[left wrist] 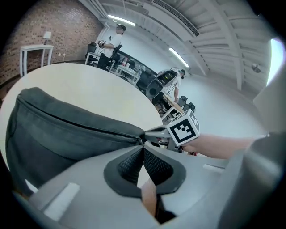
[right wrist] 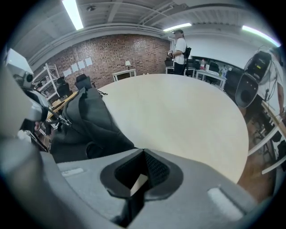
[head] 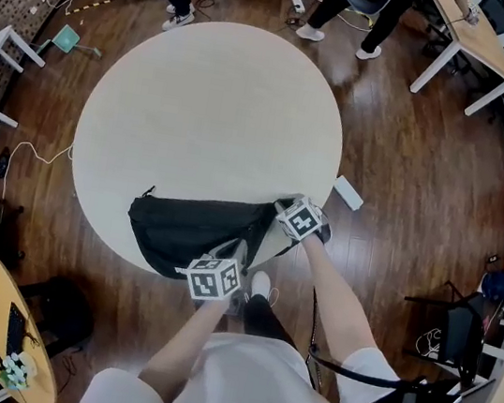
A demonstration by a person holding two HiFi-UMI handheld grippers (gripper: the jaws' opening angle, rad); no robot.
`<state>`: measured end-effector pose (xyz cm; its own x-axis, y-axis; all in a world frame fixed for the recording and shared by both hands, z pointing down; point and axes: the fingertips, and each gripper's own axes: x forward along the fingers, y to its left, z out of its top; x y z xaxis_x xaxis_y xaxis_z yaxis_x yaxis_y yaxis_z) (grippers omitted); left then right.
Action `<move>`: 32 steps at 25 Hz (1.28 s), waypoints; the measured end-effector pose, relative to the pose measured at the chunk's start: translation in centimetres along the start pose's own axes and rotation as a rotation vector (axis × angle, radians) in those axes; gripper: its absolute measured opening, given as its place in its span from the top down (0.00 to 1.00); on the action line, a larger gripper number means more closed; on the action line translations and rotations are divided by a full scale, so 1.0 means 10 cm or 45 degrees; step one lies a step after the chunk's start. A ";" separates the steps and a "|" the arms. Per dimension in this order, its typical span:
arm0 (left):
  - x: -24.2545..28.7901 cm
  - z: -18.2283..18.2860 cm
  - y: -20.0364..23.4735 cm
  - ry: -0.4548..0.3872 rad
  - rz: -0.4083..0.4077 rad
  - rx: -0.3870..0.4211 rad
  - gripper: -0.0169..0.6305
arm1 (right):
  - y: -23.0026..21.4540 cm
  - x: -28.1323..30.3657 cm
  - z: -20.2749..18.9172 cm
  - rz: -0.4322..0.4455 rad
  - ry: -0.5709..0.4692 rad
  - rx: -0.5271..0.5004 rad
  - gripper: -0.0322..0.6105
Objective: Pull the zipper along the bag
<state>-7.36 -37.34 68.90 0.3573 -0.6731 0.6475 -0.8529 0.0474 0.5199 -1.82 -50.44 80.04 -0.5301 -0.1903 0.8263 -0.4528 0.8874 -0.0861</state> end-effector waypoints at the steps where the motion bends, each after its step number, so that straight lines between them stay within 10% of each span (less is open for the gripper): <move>1: -0.09 0.04 0.09 0.000 -0.006 0.023 0.95 | 0.00 0.00 0.00 -0.014 0.013 0.001 0.97; 13: -1.08 0.45 1.45 -0.010 0.123 0.246 0.95 | -0.06 0.00 -0.07 -0.174 0.175 0.075 0.97; 27: -1.44 0.84 3.76 -0.027 0.414 0.097 0.94 | -0.10 -0.08 -0.14 -0.369 0.352 0.272 0.97; 32: -1.04 0.87 4.09 0.129 0.521 0.345 0.94 | 0.07 0.08 -0.11 -0.371 0.416 0.343 0.97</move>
<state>-49.26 -34.79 78.60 -0.0034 -0.5639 0.8258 -0.9943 0.0899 0.0573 -1.77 -49.53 81.24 -0.1223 -0.2339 0.9645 -0.7399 0.6693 0.0685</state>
